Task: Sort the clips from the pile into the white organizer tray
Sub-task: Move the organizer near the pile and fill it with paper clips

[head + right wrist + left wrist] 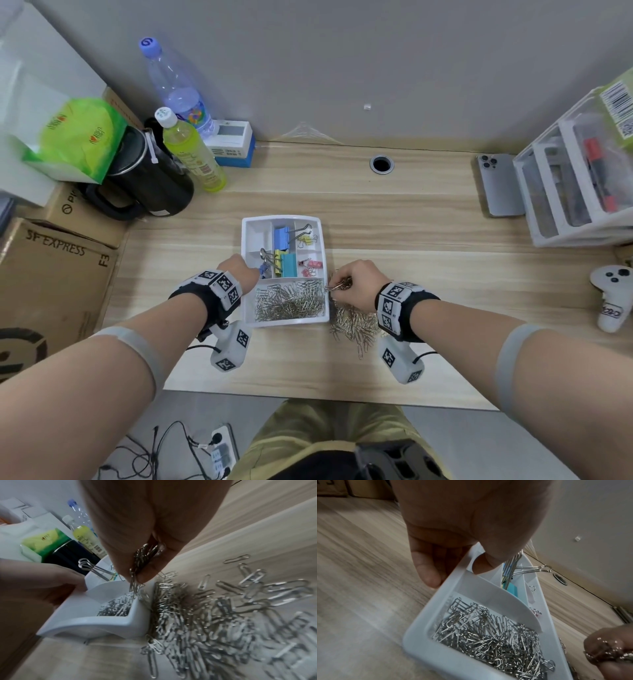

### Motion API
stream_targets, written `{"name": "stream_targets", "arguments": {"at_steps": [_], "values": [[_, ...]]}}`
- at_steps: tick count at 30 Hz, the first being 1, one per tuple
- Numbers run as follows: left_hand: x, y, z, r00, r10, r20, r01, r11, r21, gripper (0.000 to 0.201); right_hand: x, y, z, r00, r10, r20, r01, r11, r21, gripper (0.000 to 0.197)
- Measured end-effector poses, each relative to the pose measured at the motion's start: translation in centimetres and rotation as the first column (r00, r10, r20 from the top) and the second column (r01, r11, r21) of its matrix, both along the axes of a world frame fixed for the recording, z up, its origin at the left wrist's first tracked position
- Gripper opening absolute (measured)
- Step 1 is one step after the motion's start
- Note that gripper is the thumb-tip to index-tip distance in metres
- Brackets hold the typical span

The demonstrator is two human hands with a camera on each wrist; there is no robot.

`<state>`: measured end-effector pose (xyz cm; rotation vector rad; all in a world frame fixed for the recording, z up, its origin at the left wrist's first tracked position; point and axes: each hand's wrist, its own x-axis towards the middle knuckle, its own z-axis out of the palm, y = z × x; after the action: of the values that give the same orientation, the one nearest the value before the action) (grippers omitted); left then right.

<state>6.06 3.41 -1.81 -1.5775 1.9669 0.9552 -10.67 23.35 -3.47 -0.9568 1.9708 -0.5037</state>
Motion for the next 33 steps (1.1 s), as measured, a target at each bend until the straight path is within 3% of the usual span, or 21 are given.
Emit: {"name": "stream_targets", "arguments": {"at_steps": [14, 19, 21, 24, 30, 33], "values": [[0.1, -0.2, -0.1, 1.000, 0.010, -0.020, -0.010, 1.000, 0.004, 0.020, 4.4, -2.9, 0.4, 0.980, 0.183, 0.077, -0.180, 0.983, -0.039, 0.026], [0.0, -0.2, 0.0, 1.000, -0.012, 0.000, 0.012, 0.999, -0.032, 0.019, 1.4, -1.6, 0.6, 0.998, 0.028, -0.055, -0.032, 0.997, -0.073, 0.028], [0.0, -0.4, 0.1, 1.000, -0.024, 0.014, 0.024, 0.999, -0.046, 0.021, -0.6, -0.8, 0.1, 0.984, 0.004, -0.178, -0.006, 1.000, -0.012, 0.031], [0.1, -0.7, 0.2, 0.998, -0.048, 0.045, 0.051, 0.996, -0.075, 0.018, -2.5, 0.3, -1.4, 0.945, 0.125, -0.302, -0.093, 0.989, 0.117, 0.045], [0.5, -0.9, 0.2, 0.989, -0.078, 0.128, 0.098, 0.983, -0.158, 0.019, -0.5, -0.3, -3.4, 0.907, 0.258, -0.333, -0.242, 0.966, 0.090, 0.087], [0.5, -0.6, 0.0, 0.985, -0.102, 0.139, 0.125, 0.978, -0.168, 0.023, 1.0, -0.2, -4.8, 0.898, 0.282, -0.336, -0.287, 0.957, 0.038, 0.067]]}}
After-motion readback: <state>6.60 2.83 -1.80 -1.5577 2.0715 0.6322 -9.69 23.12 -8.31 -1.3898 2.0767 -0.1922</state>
